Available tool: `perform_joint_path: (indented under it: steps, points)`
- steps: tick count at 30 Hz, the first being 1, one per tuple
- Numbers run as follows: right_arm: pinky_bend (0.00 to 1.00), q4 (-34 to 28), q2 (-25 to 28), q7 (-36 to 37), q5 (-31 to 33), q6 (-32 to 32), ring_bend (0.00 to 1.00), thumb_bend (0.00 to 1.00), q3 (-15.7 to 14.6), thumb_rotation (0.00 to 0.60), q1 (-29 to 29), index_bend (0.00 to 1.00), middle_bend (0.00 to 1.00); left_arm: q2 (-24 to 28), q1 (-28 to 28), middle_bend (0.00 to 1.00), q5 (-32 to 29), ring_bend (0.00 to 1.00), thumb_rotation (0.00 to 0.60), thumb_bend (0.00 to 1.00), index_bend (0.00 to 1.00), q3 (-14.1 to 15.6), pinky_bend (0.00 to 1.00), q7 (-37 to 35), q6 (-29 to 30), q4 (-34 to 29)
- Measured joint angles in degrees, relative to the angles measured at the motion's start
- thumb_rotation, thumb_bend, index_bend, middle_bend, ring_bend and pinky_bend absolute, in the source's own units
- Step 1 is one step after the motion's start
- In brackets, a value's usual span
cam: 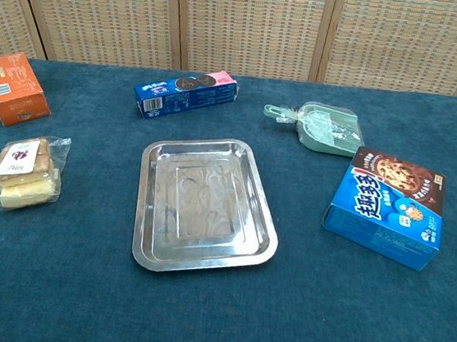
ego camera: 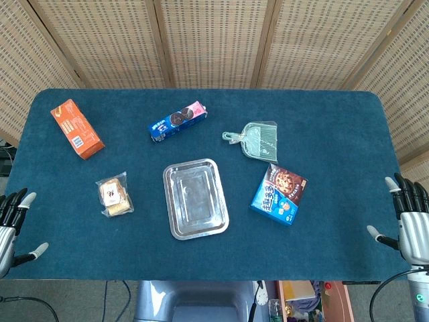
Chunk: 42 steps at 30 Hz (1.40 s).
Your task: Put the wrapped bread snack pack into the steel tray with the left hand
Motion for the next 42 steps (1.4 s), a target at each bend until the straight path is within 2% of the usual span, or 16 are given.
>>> perform_joint_path:
  steps: [10,13,16,20,24,29,32,33,34,35,36,37,38,40,42]
  points:
    - [0.00,-0.6,0.0,0.0,1.1,-0.9,0.00,0.00,0.2,0.600,0.1,0.00,0.00,0.1,-1.8,0.00,-1.2,0.00,0.600,0.00,0.00,-0.3,0.00,-0.3,-3.8,0.4]
    - [0.00,-0.3,0.0,0.3,1.4,-1.2,0.00,0.00,0.4,0.600,0.3,0.00,0.00,-0.6,-4.5,0.00,-2.7,0.00,0.600,0.00,0.00,-1.3,0.00,-0.9,-8.1,1.9]
    - [0.00,0.0,-0.2,0.3,2.2,-2.1,0.00,0.00,0.6,0.600,0.6,0.00,0.00,-2.0,-8.4,0.00,-4.8,0.00,0.600,0.00,0.00,-2.5,0.00,-1.5,-15.0,4.5]
    - [0.00,0.5,-0.5,0.2,3.6,-3.3,0.00,0.00,1.1,0.600,1.2,0.00,0.00,-6.4,-15.5,0.00,-8.0,0.00,0.600,0.00,0.00,-4.0,0.00,-2.8,-27.5,11.3]
    - [0.00,1.1,-0.8,0.1,4.8,-4.1,0.00,0.00,1.5,0.600,1.5,0.00,0.00,-12.6,-22.0,0.00,-10.7,0.00,0.600,0.00,0.00,-5.1,0.00,-5.2,-37.5,19.3]
    - [0.00,2.1,-1.0,0.7,6.2,-5.3,0.00,0.00,2.0,0.600,1.9,0.00,0.00,-20.7,-27.2,0.00,-12.8,0.00,0.600,0.00,0.00,-6.4,0.00,-8.1,-41.3,27.5]
    - [0.00,2.3,-1.1,1.2,6.5,-5.6,0.00,0.00,2.1,0.600,2.0,0.00,0.00,-23.3,-28.4,0.00,-14.5,0.00,0.600,0.00,0.00,-7.2,0.02,-8.1,-41.8,30.4]
    - [0.00,2.4,-1.1,1.3,6.6,-5.6,0.00,0.00,2.1,0.600,2.0,0.00,0.00,-23.9,-28.7,0.02,-15.2,0.01,0.600,0.00,0.00,-7.4,0.06,-7.8,-41.9,31.2]
    - [0.00,2.5,-1.1,1.5,6.6,-5.7,0.00,0.00,2.1,0.600,2.0,0.00,0.00,-24.3,-28.9,0.11,-15.9,0.06,0.600,0.00,0.05,-7.6,0.15,-7.3,-42.1,31.8]
    - [0.00,2.5,-1.1,1.6,6.6,-5.7,0.00,0.00,2.1,0.600,2.0,0.00,0.00,-24.8,-29.2,0.23,-16.8,0.15,0.600,0.00,0.13,-7.9,0.27,-6.8,-42.4,32.3]
    - [0.00,2.4,-1.1,1.6,6.7,-5.7,0.00,0.00,2.1,0.600,2.0,0.00,0.00,-25.0,-29.5,0.33,-17.4,0.21,0.600,0.00,0.20,-8.2,0.34,-6.7,-42.7,32.4]
    - [0.00,2.3,-1.0,1.6,6.7,-5.7,0.00,0.00,2.1,0.600,1.9,0.00,0.00,-25.2,-29.8,0.44,-17.8,0.30,0.600,0.00,0.33,-8.4,0.43,-7.0,-43.0,32.5]
    - [0.00,2.2,-1.0,1.6,6.7,-5.7,0.00,0.00,2.1,0.600,1.9,0.00,0.00,-25.2,-30.0,0.50,-18.0,0.35,0.600,0.00,0.40,-8.6,0.48,-7.4,-43.2,32.5]
    - [0.00,2.0,-0.8,1.7,6.7,-5.8,0.00,0.00,2.1,0.600,1.9,0.00,0.00,-24.7,-30.1,0.56,-18.2,0.40,0.600,0.00,0.46,-8.8,0.52,-8.4,-43.4,31.9]
    - [0.00,1.9,-0.6,2.0,6.7,-5.7,0.00,0.00,2.0,0.600,1.8,0.00,0.00,-23.7,-30.1,0.57,-18.2,0.41,0.600,0.00,0.46,-9.0,0.52,-9.0,-42.9,31.0]
